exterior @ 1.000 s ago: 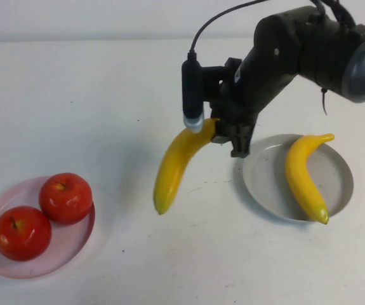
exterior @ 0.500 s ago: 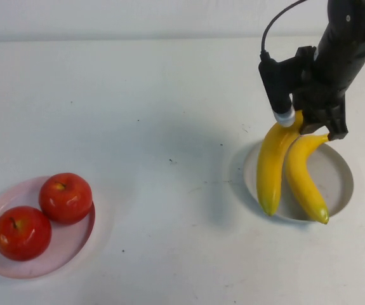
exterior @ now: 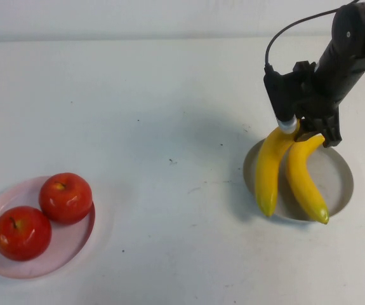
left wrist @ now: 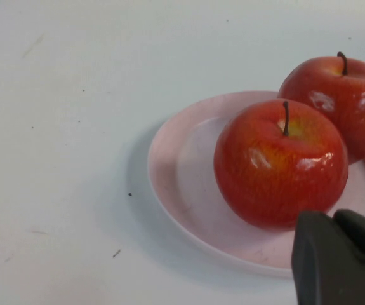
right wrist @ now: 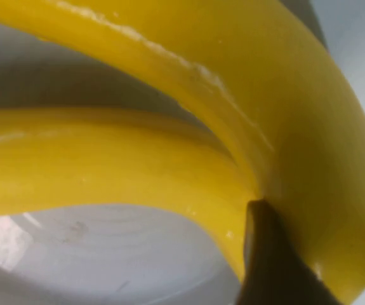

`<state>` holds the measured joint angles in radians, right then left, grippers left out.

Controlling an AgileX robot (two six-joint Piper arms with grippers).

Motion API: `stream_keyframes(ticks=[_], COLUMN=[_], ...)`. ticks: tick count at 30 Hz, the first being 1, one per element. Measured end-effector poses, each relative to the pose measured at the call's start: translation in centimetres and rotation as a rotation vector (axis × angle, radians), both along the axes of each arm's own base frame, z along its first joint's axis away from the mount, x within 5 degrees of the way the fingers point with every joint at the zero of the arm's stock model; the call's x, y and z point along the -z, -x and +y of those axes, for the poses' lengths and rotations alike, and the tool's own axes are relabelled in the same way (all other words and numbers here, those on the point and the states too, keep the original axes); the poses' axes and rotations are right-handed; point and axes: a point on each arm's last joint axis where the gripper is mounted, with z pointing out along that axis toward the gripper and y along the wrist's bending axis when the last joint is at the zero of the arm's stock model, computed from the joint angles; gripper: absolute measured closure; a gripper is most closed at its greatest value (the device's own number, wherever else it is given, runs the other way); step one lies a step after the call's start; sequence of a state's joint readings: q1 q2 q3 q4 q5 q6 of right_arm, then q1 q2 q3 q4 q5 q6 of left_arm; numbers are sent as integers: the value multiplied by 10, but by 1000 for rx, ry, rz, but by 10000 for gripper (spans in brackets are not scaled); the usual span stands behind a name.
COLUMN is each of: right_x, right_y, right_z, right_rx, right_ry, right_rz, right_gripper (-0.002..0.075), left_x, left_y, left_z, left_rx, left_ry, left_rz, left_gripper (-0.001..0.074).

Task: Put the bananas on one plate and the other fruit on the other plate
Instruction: Put another type of fruit in the right plate

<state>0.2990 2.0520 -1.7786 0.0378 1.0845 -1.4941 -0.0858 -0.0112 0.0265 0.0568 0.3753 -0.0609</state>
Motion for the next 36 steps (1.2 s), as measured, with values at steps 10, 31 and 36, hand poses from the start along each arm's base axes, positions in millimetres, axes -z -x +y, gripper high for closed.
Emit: stream_keyframes(ticks=[10,31,36], right_x=[9,13,14], right_y=[-11,-15,-14], right_z=[8,-5,-5], right_rx=[21,97,115], right_ry=[-84,-84,-87], right_rz=[-60,-37,-27], right_gripper=[441,97,73], left_x=[0,0,0], left_y=[0,0,0], left_z=[0,0,0], left_rx=[0,0,0], left_ry=[0,0,0], left_rz=[0,0,0], left_gripper=[731,731,731])
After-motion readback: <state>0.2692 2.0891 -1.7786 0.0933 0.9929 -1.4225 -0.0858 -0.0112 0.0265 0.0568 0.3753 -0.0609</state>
